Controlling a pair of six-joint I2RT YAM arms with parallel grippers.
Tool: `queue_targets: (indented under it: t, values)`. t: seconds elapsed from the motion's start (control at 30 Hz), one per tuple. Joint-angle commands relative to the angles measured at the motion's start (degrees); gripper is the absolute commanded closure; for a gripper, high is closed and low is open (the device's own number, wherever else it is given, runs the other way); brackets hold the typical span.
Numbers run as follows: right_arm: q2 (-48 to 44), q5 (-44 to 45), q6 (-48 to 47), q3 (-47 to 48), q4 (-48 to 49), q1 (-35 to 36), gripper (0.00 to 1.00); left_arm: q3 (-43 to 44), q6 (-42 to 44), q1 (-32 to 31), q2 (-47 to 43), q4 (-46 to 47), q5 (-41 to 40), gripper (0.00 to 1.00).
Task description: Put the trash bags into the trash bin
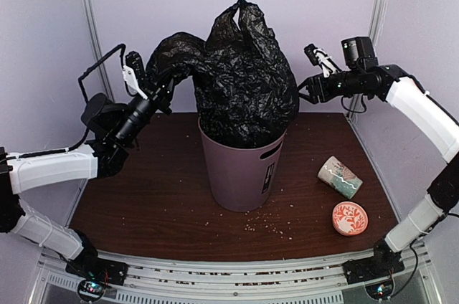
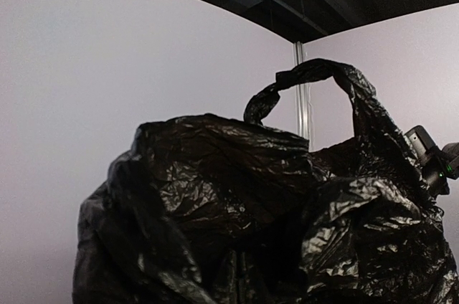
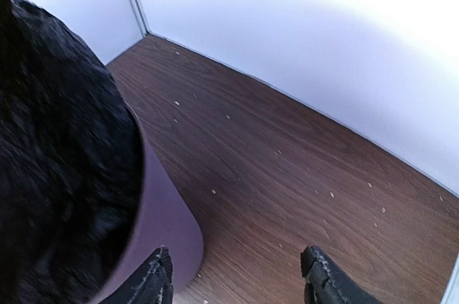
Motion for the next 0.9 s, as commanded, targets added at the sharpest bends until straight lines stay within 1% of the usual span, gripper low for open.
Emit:
queue_targets:
  t: [0.0,0.07,0.13,0.17,0.2,0.23,0.3,0.33,0.43,0.53,0.63,0.73,0.87]
  values:
    - [-4.3,-3.9,-4.0,-6.0,0.3,-2.5,0.38,-0.6,-0.8,0.4,-0.7,4.5,0.6,1.00]
    - [-7.8,-8.7,-8.3,-9.0,-0.8,-3.8,0.41,-0.7,-0.8,0.4,-1.5,4.2,0.6,1.00]
    - [-11.5,-12.5,-17.2,-11.9,-3.2,-4.1,0.44,-0.9,-0.8,0.4,-2.5,3.4,0.5,1.00]
    - [-13.4,-14.3,-22.1,-13.2,-5.2,-4.0,0.43,-1.1,-0.8,0.3,-2.9,3.0,0.3,1.00]
    - [-15.2,-15.7,-27.3,-14.4,-7.2,-3.8,0.41,-1.4,-0.8,0.4,-3.3,2.8,0.2,1.00]
    - [-17.1,-15.6,-30.0,-15.5,-7.8,-3.3,0.37,-1.5,-0.8,0.3,-3.5,2.7,0.2,1.00]
    - [-19.6,-12.4,-29.7,-16.8,-5.2,-1.6,0.29,-1.7,-0.8,0.3,-3.8,2.4,0.0,1.00]
    - [-19.9,-11.6,-29.1,-16.5,-3.9,-0.8,0.27,-1.7,-0.8,0.3,-3.9,2.2,0.1,1.00]
    - [-17.4,-12.4,-26.8,-12.1,-3.6,1.1,0.26,-1.8,-1.1,0.4,-3.9,2.5,0.2,1.00]
    - [-13.2,-12.3,-26.3,-6.6,-5.1,4.7,0.29,-1.8,-2.0,0.4,-3.6,2.7,0.5,1.00]
    - [-10.1,-11.4,-25.6,-3.7,-4.6,8.3,0.33,-1.4,-3.1,0.3,-2.8,2.9,1.8,1.00]
    - [-7.8,-10.5,-24.0,-3.1,-1.9,10.8,0.40,-1.3,-3.9,0.3,-1.9,2.8,3.6,1.00]
    - [-4.3,-8.0,-22.2,-3.8,-0.7,12.5,0.47,-3.1,-5.6,0.3,-1.0,3.7,4.1,1.00]
